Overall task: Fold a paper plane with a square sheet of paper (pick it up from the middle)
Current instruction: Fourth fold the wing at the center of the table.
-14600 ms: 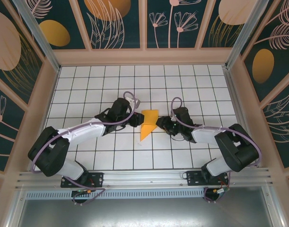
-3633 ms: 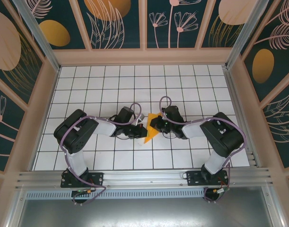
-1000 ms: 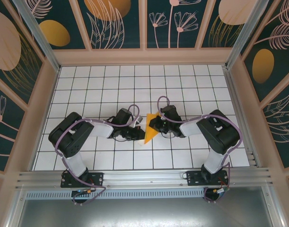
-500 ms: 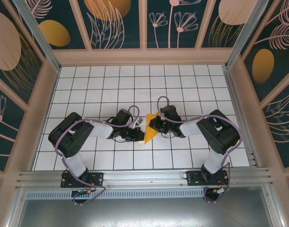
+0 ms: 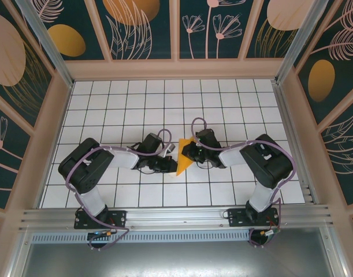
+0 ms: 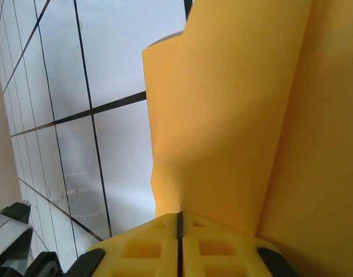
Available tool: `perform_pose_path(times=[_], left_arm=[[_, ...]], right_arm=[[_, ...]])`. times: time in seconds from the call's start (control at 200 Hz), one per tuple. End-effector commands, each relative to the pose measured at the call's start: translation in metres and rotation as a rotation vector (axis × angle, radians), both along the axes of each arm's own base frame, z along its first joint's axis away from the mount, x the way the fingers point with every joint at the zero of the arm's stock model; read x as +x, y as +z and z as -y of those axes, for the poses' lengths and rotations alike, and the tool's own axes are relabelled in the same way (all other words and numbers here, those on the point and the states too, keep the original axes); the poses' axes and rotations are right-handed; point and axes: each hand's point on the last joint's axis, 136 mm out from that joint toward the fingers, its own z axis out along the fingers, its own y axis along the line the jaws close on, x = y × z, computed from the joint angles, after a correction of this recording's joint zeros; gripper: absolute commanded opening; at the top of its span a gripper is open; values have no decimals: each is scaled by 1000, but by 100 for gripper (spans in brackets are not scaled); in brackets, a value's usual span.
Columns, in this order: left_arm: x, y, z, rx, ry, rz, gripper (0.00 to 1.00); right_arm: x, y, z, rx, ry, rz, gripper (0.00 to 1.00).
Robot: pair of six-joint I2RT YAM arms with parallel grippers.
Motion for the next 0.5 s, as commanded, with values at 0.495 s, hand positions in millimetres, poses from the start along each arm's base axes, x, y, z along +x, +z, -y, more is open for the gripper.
perform_pose_path(times=[0.495], left_arm=[[29,75,20,-95,68,160,17]], right_arm=[[-28,-62,39,-228,-33,-135,10]])
